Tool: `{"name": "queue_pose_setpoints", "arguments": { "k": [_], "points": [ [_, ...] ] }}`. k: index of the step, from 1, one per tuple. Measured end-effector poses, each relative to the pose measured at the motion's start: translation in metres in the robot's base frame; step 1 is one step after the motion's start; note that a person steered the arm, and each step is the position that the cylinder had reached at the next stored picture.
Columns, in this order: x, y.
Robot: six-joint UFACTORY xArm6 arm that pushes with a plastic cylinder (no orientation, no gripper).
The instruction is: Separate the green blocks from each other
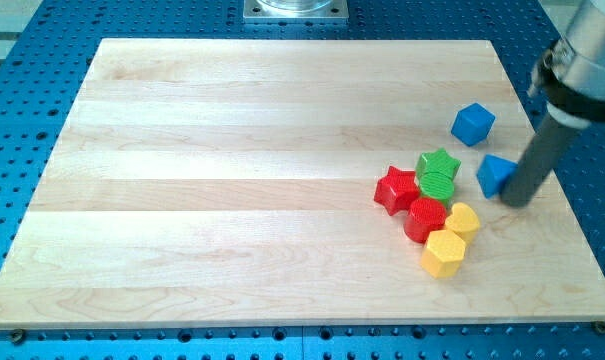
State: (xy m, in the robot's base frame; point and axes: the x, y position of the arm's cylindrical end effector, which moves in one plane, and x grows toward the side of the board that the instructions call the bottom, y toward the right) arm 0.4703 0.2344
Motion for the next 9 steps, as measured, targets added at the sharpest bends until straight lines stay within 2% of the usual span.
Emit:
{"name": "queue_pose_setpoints", "arguments": {
  "k": [1, 2, 3, 4, 5, 6, 7, 8, 9],
  "points": [
    [-0.038, -0.031],
    [0.003, -0.022],
    [0.023, -0.026],
    [0.001, -0.104],
    [-0.002, -0.159],
    [-0.040, -0.118],
    [-0.034, -0.102],
    [0.004, -0.080],
    [0.000, -0.038]
  ]
}}
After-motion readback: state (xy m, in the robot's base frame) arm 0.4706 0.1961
